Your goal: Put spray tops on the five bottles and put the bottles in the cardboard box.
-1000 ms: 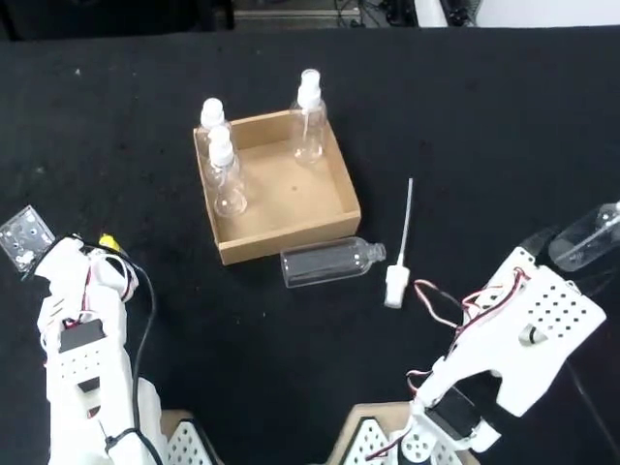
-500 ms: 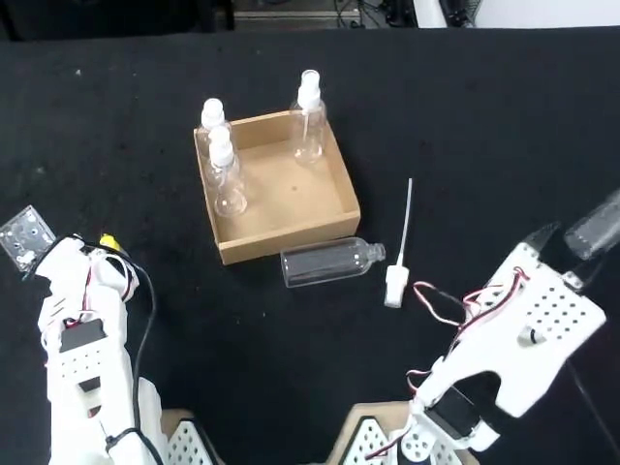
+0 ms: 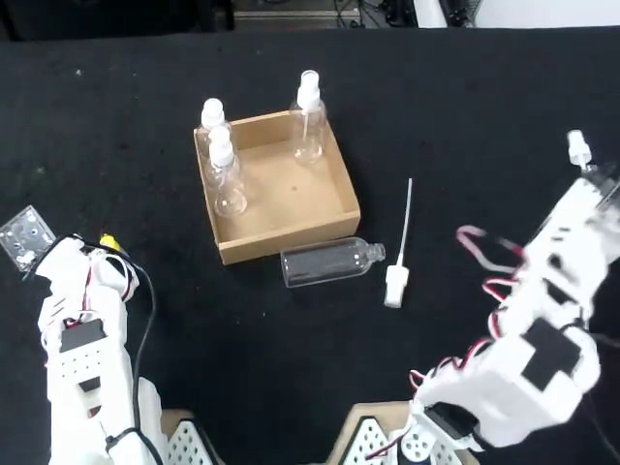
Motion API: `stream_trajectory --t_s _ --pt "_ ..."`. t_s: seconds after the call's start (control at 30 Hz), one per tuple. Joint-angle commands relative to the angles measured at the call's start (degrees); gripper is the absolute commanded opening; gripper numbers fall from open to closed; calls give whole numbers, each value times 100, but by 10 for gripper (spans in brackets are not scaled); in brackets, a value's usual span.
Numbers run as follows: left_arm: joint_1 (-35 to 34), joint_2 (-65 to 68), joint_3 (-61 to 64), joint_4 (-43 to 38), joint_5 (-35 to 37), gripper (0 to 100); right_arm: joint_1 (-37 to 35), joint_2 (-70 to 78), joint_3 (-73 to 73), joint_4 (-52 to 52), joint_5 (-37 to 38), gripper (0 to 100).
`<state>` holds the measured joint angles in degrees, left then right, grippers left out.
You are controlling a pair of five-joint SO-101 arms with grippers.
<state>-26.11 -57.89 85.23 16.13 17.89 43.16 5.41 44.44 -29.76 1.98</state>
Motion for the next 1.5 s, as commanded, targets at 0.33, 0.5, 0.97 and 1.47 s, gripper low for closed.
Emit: stream_trajectory --t_s 0.33,0.5,0.97,1.47 --pt "-66 -88 -66 -141 -18 95 246 919 -4708 6760 2119 199" --pt "-66 -88 -66 -141 -18 95 281 2141 -6624 8264 2708 286" --pt "-66 -88 -57 -141 -18 95 105 5402 -11837 10558 3798 276" --pt "-66 -88 -48 -141 -18 95 -53 7187 -13446 10251 4185 279"
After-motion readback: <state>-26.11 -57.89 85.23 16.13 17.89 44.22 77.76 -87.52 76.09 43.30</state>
